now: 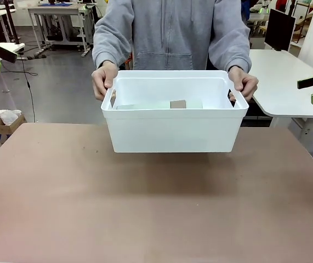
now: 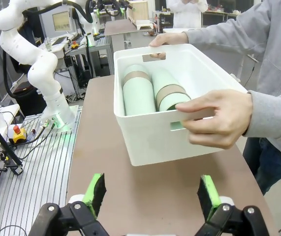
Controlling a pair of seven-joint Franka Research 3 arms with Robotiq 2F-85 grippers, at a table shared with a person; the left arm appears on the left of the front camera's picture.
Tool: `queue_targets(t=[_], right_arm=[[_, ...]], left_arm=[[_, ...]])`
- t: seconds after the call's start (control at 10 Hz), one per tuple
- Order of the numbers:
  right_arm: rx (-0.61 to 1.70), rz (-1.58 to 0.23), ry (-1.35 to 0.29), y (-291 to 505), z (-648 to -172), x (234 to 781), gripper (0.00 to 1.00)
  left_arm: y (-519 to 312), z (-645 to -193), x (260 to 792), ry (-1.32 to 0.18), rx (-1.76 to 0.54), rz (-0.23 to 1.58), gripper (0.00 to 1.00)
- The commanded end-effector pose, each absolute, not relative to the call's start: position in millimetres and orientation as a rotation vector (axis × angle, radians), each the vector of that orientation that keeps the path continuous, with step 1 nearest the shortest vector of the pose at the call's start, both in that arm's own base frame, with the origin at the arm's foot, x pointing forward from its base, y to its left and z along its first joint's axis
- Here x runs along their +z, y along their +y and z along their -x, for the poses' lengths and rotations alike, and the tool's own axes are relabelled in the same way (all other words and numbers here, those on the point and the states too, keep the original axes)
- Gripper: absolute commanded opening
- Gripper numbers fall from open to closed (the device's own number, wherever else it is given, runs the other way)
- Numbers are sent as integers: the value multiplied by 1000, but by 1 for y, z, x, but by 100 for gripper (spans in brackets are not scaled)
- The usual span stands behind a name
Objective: Stack the cups and store them in the basket.
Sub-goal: Place the stack of Reusable plastic cups into the Pantry Basket.
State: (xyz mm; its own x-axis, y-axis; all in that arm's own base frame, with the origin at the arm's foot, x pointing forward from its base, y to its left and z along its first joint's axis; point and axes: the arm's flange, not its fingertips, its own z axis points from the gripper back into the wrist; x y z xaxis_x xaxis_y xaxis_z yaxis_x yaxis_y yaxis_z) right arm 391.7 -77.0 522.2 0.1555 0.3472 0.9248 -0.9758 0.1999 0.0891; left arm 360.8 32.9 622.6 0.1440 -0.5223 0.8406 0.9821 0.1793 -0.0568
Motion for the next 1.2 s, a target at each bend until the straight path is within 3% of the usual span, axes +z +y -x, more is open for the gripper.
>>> queue_targets(t=[0.0, 1.1], right_arm=[[1124, -878, -940, -76, -391, 526, 100], [1124, -878, -940, -76, -391, 526, 100]], left_arm=[[33, -359, 624, -791, -1248, 730, 100], [33, -359, 624, -791, -1248, 730, 100]])
